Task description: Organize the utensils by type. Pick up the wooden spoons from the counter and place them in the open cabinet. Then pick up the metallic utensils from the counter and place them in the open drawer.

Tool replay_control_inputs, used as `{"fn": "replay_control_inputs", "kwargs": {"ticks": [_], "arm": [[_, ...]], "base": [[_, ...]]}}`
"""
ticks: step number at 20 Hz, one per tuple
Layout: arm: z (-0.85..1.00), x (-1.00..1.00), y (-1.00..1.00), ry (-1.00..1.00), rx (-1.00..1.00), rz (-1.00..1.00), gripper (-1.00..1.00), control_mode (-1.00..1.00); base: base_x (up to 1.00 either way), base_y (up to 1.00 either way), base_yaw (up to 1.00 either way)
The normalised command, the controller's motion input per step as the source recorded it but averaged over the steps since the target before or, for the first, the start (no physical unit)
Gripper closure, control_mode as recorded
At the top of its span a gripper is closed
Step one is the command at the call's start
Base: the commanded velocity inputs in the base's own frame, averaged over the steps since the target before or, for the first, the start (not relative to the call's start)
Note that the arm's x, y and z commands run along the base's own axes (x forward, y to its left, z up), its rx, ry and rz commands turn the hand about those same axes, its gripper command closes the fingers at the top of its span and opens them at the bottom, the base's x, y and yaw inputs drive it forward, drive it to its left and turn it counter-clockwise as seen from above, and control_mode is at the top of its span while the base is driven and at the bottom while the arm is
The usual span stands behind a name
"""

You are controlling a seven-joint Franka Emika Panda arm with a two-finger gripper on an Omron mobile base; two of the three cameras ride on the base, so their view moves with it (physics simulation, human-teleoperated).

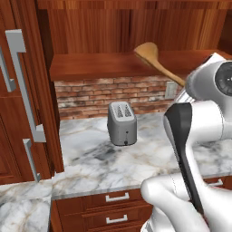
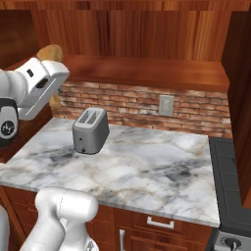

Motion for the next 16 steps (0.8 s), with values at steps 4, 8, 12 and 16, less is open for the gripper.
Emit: {"fn": "replay_control_inputs", "kwargs": {"ticks": [4, 8, 12, 16], "arm": [[0.23, 0.44, -0.44, 0.1, -0.02, 0.0, 1.0, -1.0], [0.01, 0.53, -0.39, 0.04, 0.0, 0.0, 1.0, -1.0], [0.0, 0.63, -0.03, 0.01, -0.05, 0.0, 1.0, -1.0], [0.0, 0.68, 0.04, 0.0, -0.02, 0.02, 1.0, -1.0]], "base": [[0.0, 0.0, 0.0], [0.0, 0.0, 0.0], [0.0, 0.0, 0.0], [0.0, 0.0, 0.0]]}}
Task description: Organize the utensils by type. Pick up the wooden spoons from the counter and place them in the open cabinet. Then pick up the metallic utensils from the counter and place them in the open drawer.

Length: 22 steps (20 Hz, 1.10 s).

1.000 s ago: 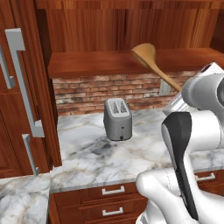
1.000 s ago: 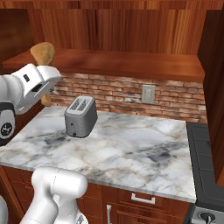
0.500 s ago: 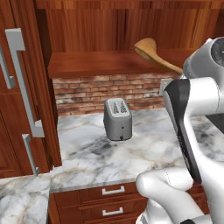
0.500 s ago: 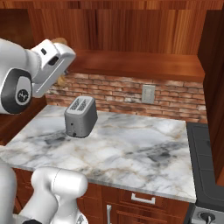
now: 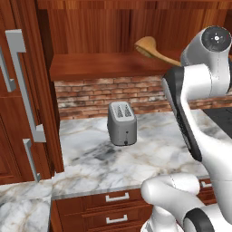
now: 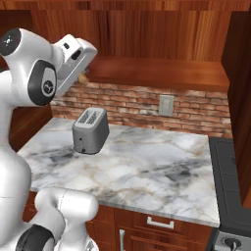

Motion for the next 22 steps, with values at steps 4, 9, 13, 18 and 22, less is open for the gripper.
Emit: {"fn": "replay_control_inputs", "kwargs": {"ticks": [4, 9, 13, 18, 22], "arm": [[0.0, 0.66, 0.14, 0.0, 0.0, 0.04, 1.0, -1.0], [-0.14, 0.7, 0.06, 0.0, -0.02, 0.1, 1.0, -1.0], [-0.16, 0.69, 0.01, 0.0, 0.0, 0.11, 1.0, -1.0], [-0.05, 0.63, 0.0, 0.0, 0.0, 0.1, 1.0, -1.0], [-0.03, 0.6, 0.0, 0.0, 0.0, 0.07, 1.0, -1.0]], "base": [[0.0, 0.0, 0.0], [0.0, 0.0, 0.0], [0.0, 0.0, 0.0], [0.0, 0.0, 0.0], [0.0, 0.0, 0.0]]}}
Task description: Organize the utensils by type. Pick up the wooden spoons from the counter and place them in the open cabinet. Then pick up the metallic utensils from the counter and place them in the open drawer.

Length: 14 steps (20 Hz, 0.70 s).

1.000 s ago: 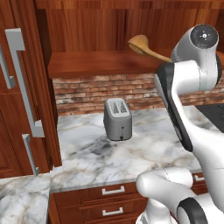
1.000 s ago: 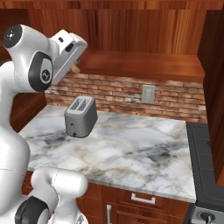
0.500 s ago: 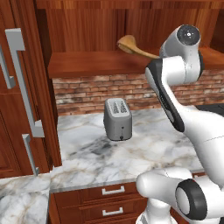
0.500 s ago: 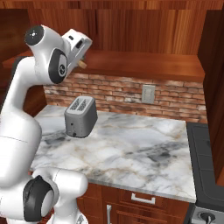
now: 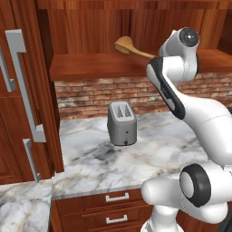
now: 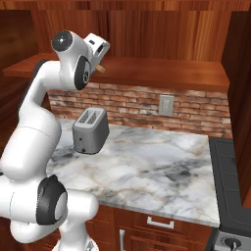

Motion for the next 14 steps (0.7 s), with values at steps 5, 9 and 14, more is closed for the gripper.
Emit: {"fn": "replay_control_inputs", "kwargs": {"ticks": [5, 9, 14], "arm": [[-0.18, 0.57, -0.02, 0.0, -0.01, 0.01, 1.0, -1.0], [-0.26, 0.52, -0.14, 0.0, -0.01, 0.0, 1.0, -1.0], [-0.23, 0.36, -0.24, 0.0, 0.0, -0.02, 1.0, -1.0]], "base": [[0.0, 0.0, 0.0], [0.0, 0.0, 0.0], [0.0, 0.0, 0.0]]}}
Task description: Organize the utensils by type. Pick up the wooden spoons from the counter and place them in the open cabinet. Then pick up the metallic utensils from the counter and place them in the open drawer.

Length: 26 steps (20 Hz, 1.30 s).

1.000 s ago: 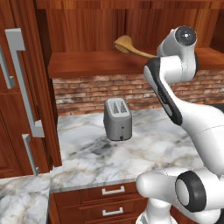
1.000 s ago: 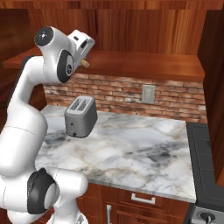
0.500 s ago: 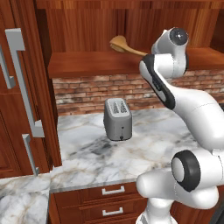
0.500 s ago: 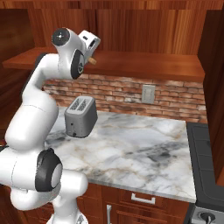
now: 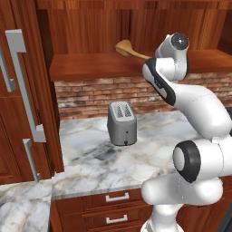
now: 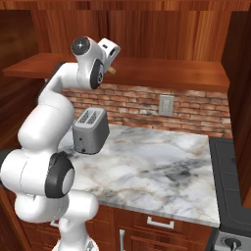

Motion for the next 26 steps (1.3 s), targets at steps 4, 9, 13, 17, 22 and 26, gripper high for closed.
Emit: {"fn": "replay_control_inputs", "kwargs": {"ticks": [4, 9, 13, 17, 22, 26], "arm": [[-0.15, 0.31, -0.25, 0.0, 0.0, -0.06, 1.0, -1.0], [-0.07, 0.34, -0.18, 0.0, 0.0, -0.06, 1.0, -1.0], [-0.11, 0.39, -0.28, 0.0, 0.0, -0.08, 1.0, -1.0], [-0.21, 0.42, -0.47, 0.0, 0.0, -0.18, 1.0, -1.0], [-0.26, 0.44, -0.49, 0.0, 0.0, -0.24, 1.0, -1.0], [-0.35, 0.61, -0.32, 0.0, 0.0, -0.23, -1.0, -1.0]], "base": [[0.0, 0.0, 0.0], [0.0, 0.0, 0.0], [0.0, 0.0, 0.0], [0.0, 0.0, 0.0], [0.0, 0.0, 0.0], [0.0, 0.0, 0.0]]}}
